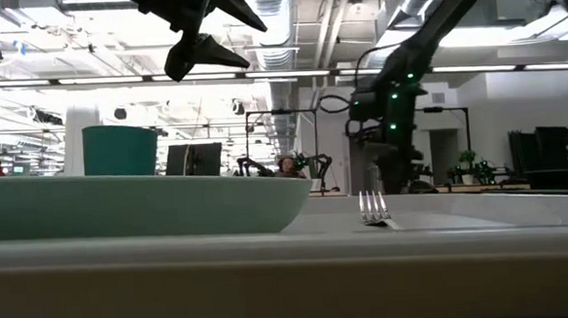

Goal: Pick and place plate/cup/fork/spoon on tray
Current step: Put the orange spoon to the right side of the blue plate on the blue serving tray

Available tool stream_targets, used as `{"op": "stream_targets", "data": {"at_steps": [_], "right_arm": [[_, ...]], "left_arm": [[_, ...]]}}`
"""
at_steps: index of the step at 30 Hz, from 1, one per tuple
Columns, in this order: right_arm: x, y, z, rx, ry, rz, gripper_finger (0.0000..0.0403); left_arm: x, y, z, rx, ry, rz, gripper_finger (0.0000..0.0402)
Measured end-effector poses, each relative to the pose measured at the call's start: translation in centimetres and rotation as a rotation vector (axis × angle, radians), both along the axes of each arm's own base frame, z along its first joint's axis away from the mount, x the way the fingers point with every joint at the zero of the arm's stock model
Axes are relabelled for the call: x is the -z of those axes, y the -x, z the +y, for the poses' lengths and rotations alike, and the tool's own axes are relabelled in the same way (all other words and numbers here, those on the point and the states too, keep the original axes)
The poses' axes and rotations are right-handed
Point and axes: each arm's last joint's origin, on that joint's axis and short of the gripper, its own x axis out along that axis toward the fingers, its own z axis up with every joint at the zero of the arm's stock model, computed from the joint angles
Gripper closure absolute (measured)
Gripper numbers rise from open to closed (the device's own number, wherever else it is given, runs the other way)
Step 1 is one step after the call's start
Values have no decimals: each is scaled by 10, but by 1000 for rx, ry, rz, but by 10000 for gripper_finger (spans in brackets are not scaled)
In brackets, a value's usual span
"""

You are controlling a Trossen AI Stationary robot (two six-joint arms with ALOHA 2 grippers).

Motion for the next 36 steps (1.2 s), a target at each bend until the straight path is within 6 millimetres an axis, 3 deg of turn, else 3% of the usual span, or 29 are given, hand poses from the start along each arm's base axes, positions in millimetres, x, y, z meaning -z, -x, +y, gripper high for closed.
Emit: {"op": "stream_targets", "data": {"at_steps": [6,14,18,26,31,36], "right_arm": [[1,-17,-16,-48,-48,68,183],[19,-18,-23,-60,-90,120,208],[26,-19,-23,-58,-102,129,249],[25,-20,-23,-38,-91,120,384],[25,-23,-20,-38,-91,123,382],[9,-28,-9,-51,-59,96,397]], "left_arm": [[0,0,0,2,0,2,148],[1,1,0,2,-1,13,148],[2,1,0,5,-5,25,148],[3,2,0,7,-13,41,148],[3,2,0,0,-2,37,148],[3,2,0,-2,1,35,148]]}}
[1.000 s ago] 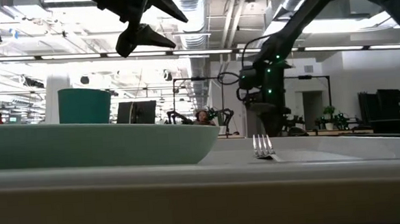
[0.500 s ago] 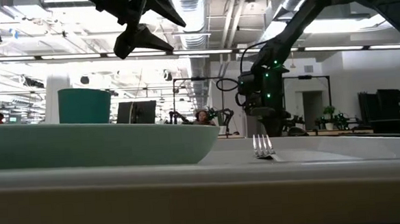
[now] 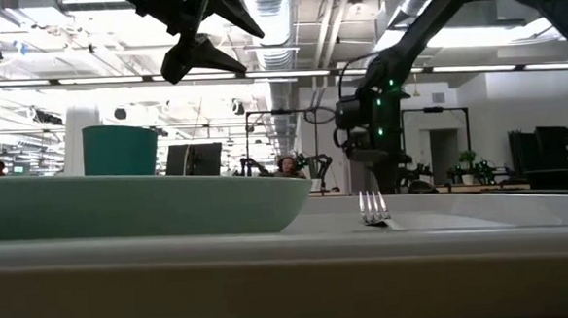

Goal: Pick and place plate/cup/fork/spoon on tray
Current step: Put the orange spoon to the right side of the blue plate on the blue serving tray

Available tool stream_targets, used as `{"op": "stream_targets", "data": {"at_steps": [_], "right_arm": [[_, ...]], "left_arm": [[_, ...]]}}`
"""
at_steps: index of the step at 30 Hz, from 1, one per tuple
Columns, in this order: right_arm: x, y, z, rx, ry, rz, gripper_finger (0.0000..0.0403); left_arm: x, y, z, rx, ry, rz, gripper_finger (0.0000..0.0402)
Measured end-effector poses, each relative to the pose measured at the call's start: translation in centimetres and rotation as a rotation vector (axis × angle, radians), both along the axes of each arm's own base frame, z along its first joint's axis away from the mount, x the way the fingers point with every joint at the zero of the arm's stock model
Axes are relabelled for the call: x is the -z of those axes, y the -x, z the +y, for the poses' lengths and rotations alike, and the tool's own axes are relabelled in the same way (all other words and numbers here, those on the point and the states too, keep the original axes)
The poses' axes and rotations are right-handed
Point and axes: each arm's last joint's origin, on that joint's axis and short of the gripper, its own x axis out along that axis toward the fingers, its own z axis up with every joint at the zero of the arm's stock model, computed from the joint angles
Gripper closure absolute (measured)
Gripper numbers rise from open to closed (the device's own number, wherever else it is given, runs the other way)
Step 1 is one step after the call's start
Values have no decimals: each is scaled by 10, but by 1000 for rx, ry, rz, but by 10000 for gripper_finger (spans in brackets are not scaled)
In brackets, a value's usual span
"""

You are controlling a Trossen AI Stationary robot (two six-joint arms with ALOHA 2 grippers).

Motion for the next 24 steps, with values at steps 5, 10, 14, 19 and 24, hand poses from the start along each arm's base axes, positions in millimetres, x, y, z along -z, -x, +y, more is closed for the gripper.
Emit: {"op": "stream_targets", "data": {"at_steps": [5,10,14,19,24], "right_arm": [[-40,-2,14,28,49,-88,396],[-78,-4,40,22,87,-165,399],[-111,-8,74,-21,96,-244,400],[-149,-10,123,-78,117,-363,397],[-170,-12,169,-112,161,-428,399]], "left_arm": [[0,0,0,-5,-1,-2,148],[0,0,-1,-35,-23,-3,148],[-1,1,-4,-74,-52,-6,148],[-7,-1,-7,-160,-70,-80,148],[-14,-11,-6,-227,-39,-225,148]]}}
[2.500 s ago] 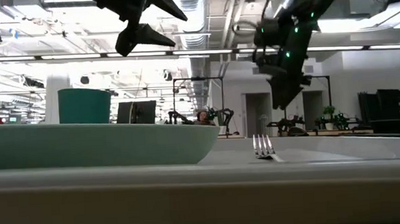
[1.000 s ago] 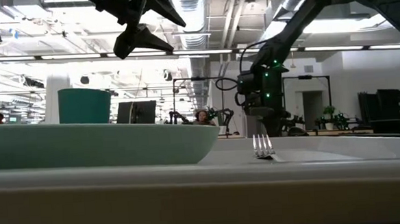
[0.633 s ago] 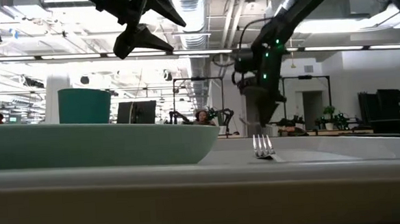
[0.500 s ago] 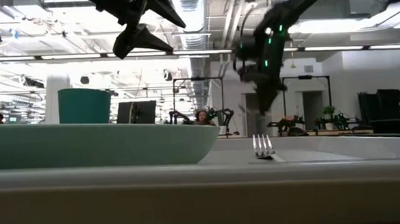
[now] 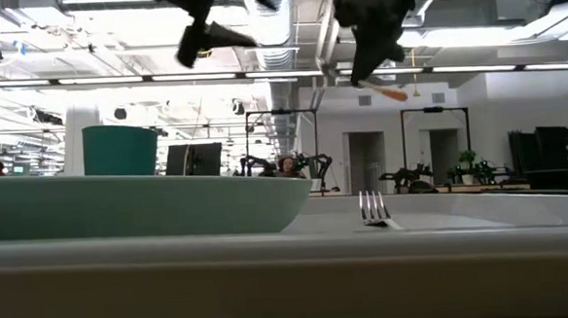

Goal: Pick and place plate/cup/fork/spoon on tray
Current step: Put the orange spoon to the right side of the blue plate on the blue serving tray

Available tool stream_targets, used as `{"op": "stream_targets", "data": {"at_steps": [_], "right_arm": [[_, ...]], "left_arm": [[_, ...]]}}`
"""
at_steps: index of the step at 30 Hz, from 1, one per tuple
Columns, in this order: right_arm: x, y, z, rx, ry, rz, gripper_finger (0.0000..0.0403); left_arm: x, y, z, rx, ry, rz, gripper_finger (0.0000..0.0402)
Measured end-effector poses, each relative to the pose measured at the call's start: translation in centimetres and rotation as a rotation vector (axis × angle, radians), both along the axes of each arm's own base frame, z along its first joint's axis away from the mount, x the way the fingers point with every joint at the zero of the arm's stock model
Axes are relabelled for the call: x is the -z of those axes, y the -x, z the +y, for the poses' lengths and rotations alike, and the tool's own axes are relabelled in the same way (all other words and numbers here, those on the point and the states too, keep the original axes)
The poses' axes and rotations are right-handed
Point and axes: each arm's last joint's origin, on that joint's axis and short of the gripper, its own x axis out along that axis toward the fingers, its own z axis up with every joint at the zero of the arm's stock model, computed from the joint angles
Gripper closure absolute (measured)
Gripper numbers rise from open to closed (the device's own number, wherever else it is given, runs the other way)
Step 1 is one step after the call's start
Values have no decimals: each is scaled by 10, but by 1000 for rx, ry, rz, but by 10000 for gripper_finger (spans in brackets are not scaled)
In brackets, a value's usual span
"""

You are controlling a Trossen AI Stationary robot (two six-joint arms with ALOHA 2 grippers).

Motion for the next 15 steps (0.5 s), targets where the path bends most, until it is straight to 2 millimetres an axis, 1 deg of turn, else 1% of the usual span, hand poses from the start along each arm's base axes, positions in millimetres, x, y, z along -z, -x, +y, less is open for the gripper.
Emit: {"op": "stream_targets", "data": {"at_steps": [1,4,8,10,15], "right_arm": [[-2,-1,8,-5,7,-8,400],[-5,-6,33,-35,33,-18,399],[-1,-12,59,-69,64,-2,398],[4,-16,68,-78,82,15,399],[15,-25,83,-104,117,51,397]], "left_arm": [[-1,-4,1,0,3,-31,148],[3,-9,2,3,20,-51,148],[8,-13,5,4,57,-54,148],[10,-17,7,-5,75,-62,148],[20,-24,6,30,97,-49,148]]}}
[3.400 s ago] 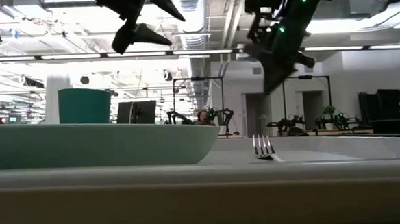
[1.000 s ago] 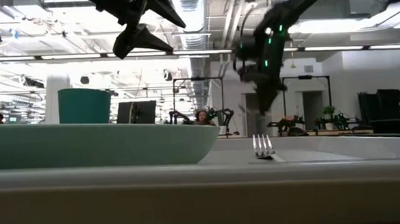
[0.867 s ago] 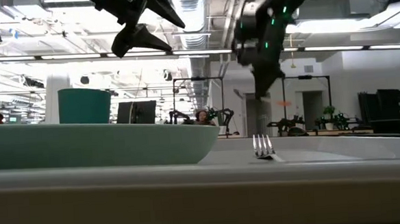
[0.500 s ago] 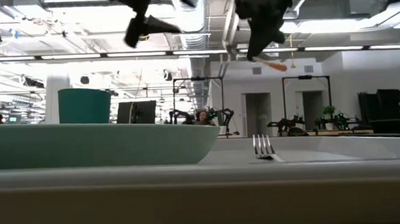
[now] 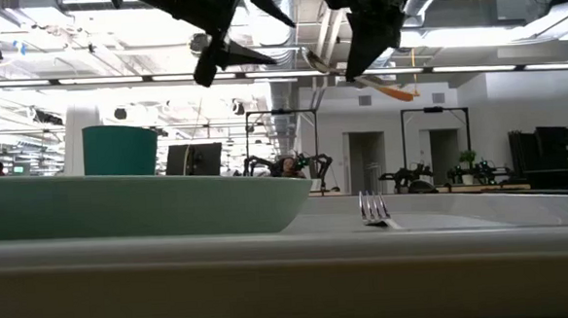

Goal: Pick and place plate/cup/fork/spoon on tray
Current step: Put the orange spoon to the right side of the blue plate on the blue serving tray

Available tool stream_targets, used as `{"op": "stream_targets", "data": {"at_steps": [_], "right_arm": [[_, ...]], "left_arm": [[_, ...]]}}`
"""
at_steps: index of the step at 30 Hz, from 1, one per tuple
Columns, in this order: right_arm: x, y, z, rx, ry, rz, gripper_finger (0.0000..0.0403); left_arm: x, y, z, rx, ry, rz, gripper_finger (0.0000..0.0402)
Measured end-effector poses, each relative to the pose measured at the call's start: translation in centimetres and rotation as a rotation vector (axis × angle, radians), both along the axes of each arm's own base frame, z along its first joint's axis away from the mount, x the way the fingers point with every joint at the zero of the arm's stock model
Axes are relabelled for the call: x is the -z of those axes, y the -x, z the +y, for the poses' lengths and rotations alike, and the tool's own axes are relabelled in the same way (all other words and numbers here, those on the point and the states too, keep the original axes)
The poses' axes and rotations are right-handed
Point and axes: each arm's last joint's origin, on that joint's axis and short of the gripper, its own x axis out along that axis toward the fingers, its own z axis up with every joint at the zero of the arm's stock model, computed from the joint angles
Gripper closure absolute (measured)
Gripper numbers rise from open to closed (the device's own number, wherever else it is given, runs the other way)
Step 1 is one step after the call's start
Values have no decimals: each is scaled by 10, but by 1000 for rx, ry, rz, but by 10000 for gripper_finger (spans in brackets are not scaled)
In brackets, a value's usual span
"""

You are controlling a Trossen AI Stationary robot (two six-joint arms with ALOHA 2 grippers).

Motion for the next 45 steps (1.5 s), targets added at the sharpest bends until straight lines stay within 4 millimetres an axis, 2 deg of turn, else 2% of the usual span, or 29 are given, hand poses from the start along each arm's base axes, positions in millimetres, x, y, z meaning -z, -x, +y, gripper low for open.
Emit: {"op": "stream_targets", "data": {"at_steps": [4,11,16,22,37,40,45], "right_arm": [[11,-8,8,-25,0,30,398],[26,-20,15,-52,10,62,397],[33,-23,20,-70,12,89,397],[34,-24,27,-101,22,92,397],[34,-25,34,-127,29,80,397],[34,-25,34,-128,30,78,397],[34,-26,34,-130,30,71,397]], "left_arm": [[9,-6,-1,41,41,16,148],[12,-7,-2,76,102,16,148],[17,-6,-4,157,266,31,148],[26,-2,-3,133,442,91,148],[26,-2,12,84,535,61,148],[26,-2,12,88,579,54,161],[26,-2,12,83,593,50,215]]}}
